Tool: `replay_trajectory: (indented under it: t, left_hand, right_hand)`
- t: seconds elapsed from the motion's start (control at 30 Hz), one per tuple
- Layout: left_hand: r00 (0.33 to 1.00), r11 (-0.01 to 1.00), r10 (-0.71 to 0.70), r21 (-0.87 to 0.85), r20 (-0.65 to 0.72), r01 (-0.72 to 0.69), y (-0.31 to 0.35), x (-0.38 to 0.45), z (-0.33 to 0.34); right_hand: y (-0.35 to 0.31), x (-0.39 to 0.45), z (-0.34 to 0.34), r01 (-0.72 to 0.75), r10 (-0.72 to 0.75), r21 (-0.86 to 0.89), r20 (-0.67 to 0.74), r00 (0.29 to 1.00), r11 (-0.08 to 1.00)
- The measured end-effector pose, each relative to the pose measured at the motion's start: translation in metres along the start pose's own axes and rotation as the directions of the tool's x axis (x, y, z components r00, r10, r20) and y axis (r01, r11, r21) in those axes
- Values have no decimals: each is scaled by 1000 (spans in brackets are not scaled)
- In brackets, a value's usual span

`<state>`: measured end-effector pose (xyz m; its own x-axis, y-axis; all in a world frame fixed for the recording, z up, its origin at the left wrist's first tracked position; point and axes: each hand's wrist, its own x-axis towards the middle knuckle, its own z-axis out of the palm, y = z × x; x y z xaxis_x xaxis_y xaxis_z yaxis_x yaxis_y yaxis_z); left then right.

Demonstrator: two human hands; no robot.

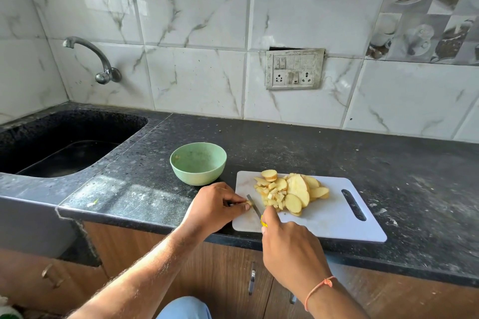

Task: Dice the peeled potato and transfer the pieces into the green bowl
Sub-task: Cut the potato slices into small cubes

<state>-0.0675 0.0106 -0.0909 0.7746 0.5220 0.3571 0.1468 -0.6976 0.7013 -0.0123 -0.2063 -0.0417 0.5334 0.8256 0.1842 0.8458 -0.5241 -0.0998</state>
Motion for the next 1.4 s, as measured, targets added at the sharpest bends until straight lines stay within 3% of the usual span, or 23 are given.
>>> replay_trajectory:
  t: [0.23, 0.43, 0.63, 0.87, 1.0, 1.13, 1.4]
  left_hand:
    - [1000, 1000, -10, 16, -10, 10, 0, 0, 1]
    - [1000, 1000, -8, -1, 23, 8, 1, 0, -3]
    - [998, 1000, -13, -27, 58, 15, 0, 1, -5]
    - [999, 999, -42, 8, 30, 42, 1, 1, -3]
    - [998, 998, -60, 36, 18, 59, 1, 1, -3]
    - [998, 998, -56, 42, 30, 55, 2, 0, -3]
    - [994, 996, -83, 31, 76, 81, 1, -1, -13]
  right_hand:
    - [13, -21, -6, 41, -41, -2, 31, 999, 999]
    - [11, -17, 0, -29, 29, -28, -3, 1000, 999]
    - [10, -9, 10, -14, 9, -66, -87, 996, 998]
    - [14, -11, 19, -35, 30, -118, -50, 998, 992]
    - [20, -24, 22, 2, -7, -64, -83, 997, 998]
    - [25, -20, 19, -82, 74, -108, -77, 994, 991]
    - [15, -12, 5, -45, 51, 43, -145, 988, 998]
